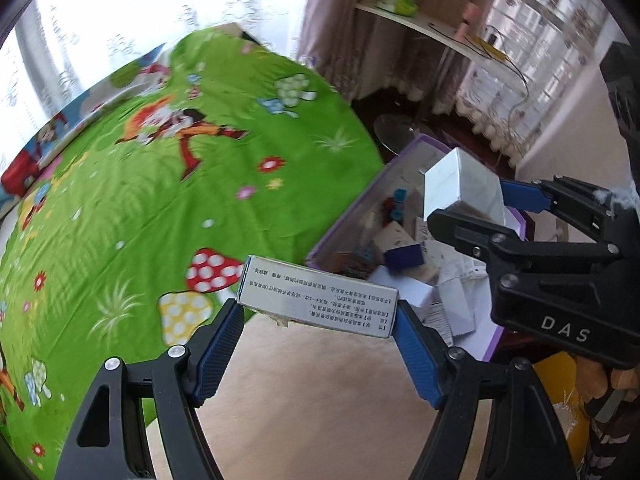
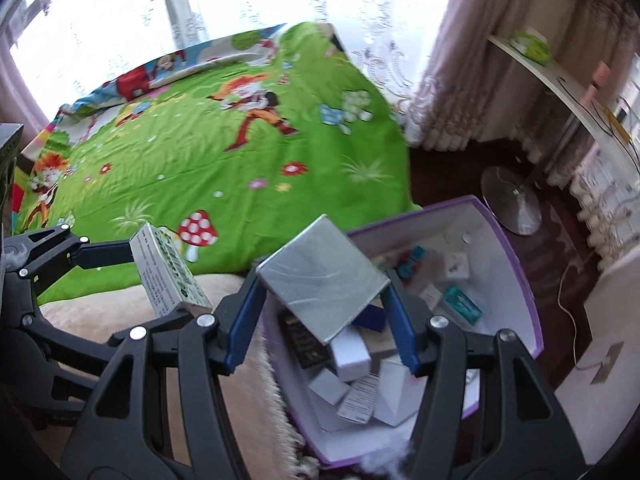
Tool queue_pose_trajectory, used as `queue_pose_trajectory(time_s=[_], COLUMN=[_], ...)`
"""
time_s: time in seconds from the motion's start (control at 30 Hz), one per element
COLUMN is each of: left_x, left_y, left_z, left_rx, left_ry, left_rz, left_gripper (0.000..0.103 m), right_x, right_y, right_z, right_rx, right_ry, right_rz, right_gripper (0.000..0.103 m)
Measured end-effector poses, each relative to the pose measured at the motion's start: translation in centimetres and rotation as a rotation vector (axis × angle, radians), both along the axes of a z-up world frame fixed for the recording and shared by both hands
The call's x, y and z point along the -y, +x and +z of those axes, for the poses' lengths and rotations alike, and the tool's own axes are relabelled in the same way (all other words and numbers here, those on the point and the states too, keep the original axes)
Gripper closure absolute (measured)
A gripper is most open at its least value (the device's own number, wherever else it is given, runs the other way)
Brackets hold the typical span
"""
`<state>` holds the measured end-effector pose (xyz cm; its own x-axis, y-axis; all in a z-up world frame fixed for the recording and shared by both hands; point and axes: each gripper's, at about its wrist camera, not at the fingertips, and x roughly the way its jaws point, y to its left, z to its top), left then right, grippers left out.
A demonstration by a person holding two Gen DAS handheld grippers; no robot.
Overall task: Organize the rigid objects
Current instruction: 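Carry both items over the purple-rimmed box and open both tools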
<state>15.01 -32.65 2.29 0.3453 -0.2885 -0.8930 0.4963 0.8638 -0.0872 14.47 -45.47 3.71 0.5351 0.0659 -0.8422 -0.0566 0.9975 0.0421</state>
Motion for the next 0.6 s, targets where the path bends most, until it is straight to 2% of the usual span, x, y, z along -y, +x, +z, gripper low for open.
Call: queue_pose_trajectory(time_s=[0.6], left_x=[7.4], left_y=[0.2], left_z=[-1.5], left_rx=[0.012], left_ry=[0.002], left_rz=[-0.056], left_gripper=[0.027], right_x=[8.5], right_y=[-2.6], right_z=[-2.2], right_rx=[-0.002], right_ry=[-0.035], right_rz=[-0.238], right_gripper=[0.04])
